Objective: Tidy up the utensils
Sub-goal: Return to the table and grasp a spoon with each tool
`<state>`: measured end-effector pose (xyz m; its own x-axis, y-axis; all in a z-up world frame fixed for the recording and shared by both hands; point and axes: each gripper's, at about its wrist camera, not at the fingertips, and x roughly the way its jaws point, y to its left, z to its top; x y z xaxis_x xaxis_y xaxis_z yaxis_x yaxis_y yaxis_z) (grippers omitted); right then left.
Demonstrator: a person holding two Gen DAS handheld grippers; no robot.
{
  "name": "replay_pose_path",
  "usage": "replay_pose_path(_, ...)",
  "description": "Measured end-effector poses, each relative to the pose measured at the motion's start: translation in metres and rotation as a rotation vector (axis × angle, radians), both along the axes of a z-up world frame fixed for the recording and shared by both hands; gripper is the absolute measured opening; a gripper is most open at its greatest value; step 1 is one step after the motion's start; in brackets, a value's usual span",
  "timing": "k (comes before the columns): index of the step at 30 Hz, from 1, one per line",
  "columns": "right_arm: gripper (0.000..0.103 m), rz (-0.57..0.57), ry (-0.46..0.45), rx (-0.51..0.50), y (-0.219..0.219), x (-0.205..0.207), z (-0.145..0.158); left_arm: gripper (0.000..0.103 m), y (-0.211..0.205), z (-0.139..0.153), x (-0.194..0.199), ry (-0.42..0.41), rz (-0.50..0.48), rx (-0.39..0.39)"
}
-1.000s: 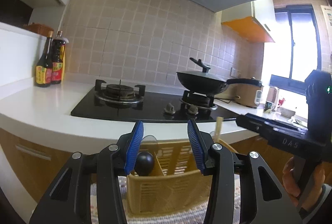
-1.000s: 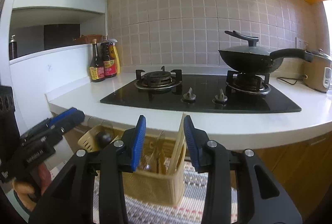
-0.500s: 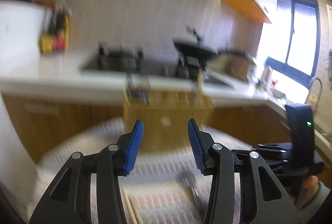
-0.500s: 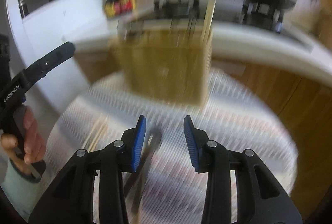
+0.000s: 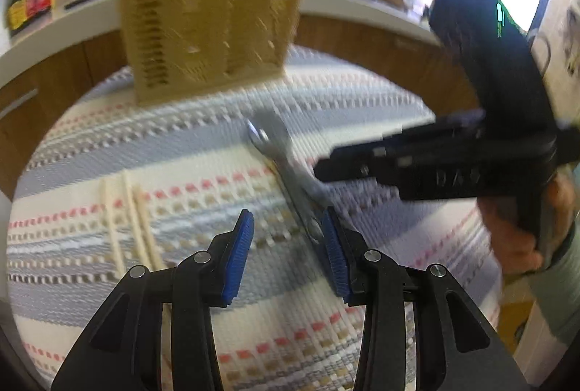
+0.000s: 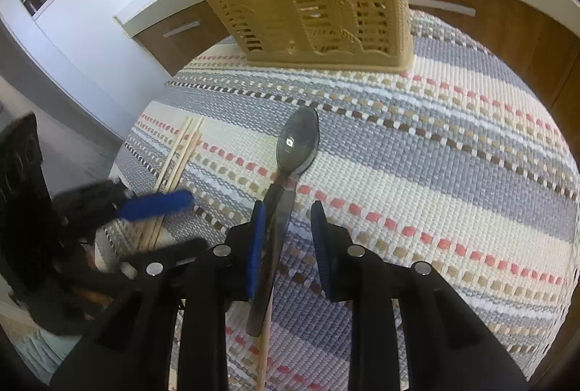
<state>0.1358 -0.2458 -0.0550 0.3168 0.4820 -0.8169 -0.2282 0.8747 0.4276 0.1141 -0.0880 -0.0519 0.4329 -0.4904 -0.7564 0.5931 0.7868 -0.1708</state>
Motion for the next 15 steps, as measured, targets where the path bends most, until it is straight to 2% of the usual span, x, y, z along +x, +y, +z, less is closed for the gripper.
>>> replay_pose_path(5, 0.023, 0.003, 0.017, 0.001, 0.001, 0.002, -0.004, 0.037, -0.015, -0.015, 0.002, 0.051, -0.006, 0.057)
replay_pose_path(8, 0.023, -0.001, 0.025, 0.001, 0.003, 0.001, -0.005, 0.034, -0.023, -0.015, -0.001, 0.023, 0.006, 0.113)
replay_pose_path(11, 0.023, -0.013, 0.017, -0.005, 0.005, 0.001, -0.005, 0.012, -0.03, -0.016, -0.001, 0.003, 0.022, 0.158)
replay_pose_path(13, 0.023, -0.031, 0.007, 0.004, 0.002, 0.001, -0.003, 0.011, -0.028, -0.015, -0.001, 0.013, 0.034, 0.143)
replay_pose_path(15, 0.023, -0.047, 0.008, 0.013, -0.004, 0.001, -0.001, 0.004, -0.023, -0.012, -0.001, 0.001, 0.062, 0.124)
